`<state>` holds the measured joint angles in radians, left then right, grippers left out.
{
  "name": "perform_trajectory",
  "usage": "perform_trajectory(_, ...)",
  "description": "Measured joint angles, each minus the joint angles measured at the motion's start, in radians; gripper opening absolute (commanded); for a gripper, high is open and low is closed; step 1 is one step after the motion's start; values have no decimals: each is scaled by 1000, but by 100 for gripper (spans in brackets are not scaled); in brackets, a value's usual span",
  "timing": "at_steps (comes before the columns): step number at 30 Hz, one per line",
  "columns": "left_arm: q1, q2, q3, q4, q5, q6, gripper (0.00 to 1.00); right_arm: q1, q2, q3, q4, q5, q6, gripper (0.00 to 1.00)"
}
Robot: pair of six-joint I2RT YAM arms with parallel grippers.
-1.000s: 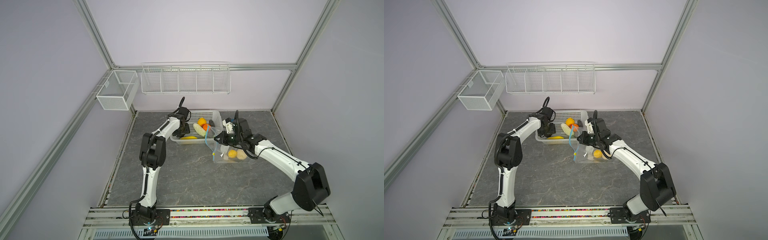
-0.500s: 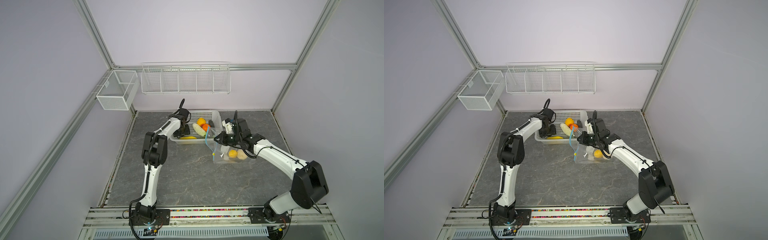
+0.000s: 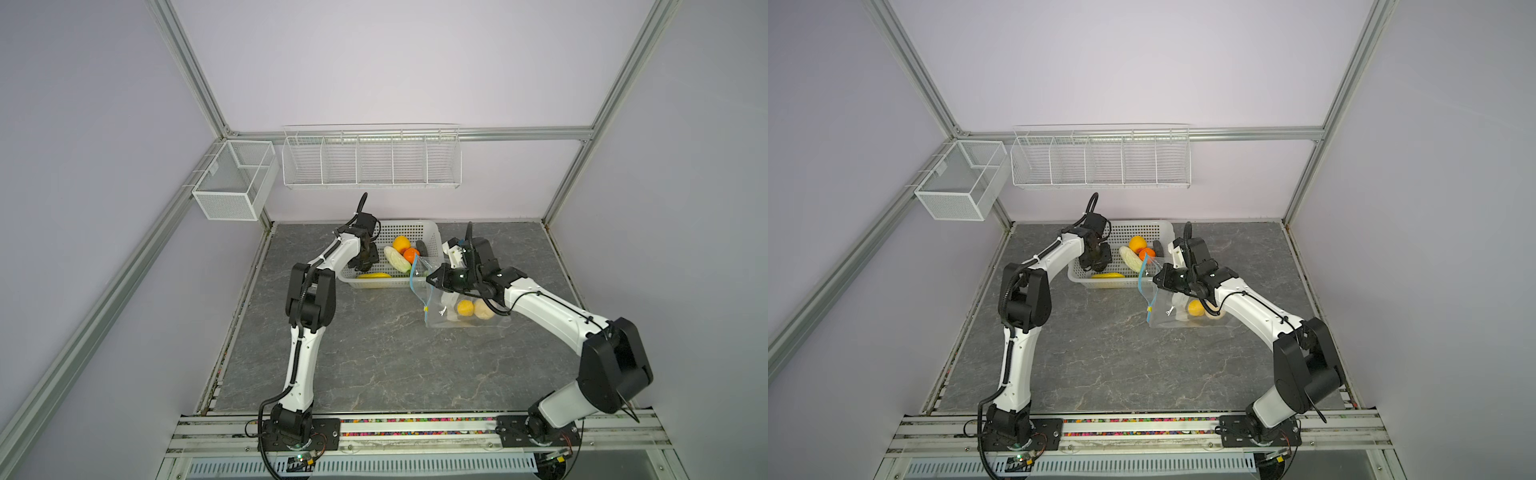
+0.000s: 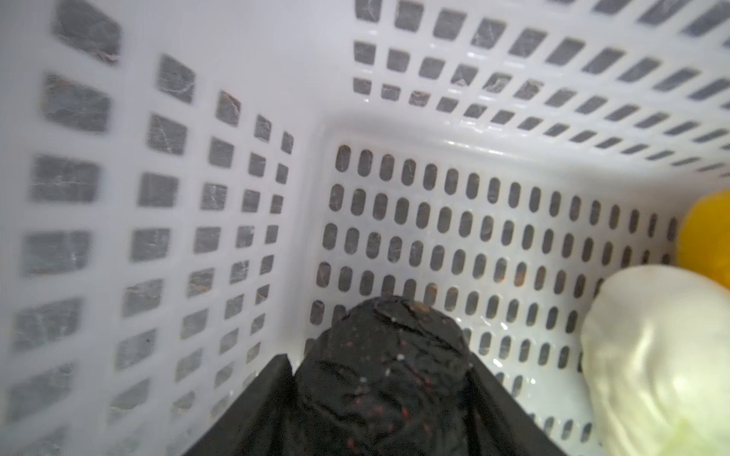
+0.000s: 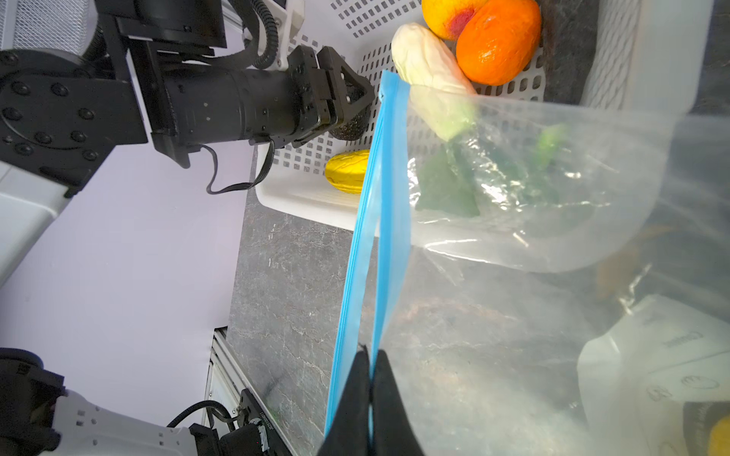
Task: Place the food in the zip-top bag and seal the zipper
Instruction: 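Close the left gripper on the black avocado and lift it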
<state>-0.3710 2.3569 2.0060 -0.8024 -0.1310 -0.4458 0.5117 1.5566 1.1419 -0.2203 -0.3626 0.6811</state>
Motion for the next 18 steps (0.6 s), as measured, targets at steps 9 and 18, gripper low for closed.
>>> perform_trajectory(9,0,-4,-20,27,0,3,62,0,16,0,2,-3,0,6)
perform_trajectory(18,0,-22,-41,35,6,2,53,0,17,2,2,-2,0,7)
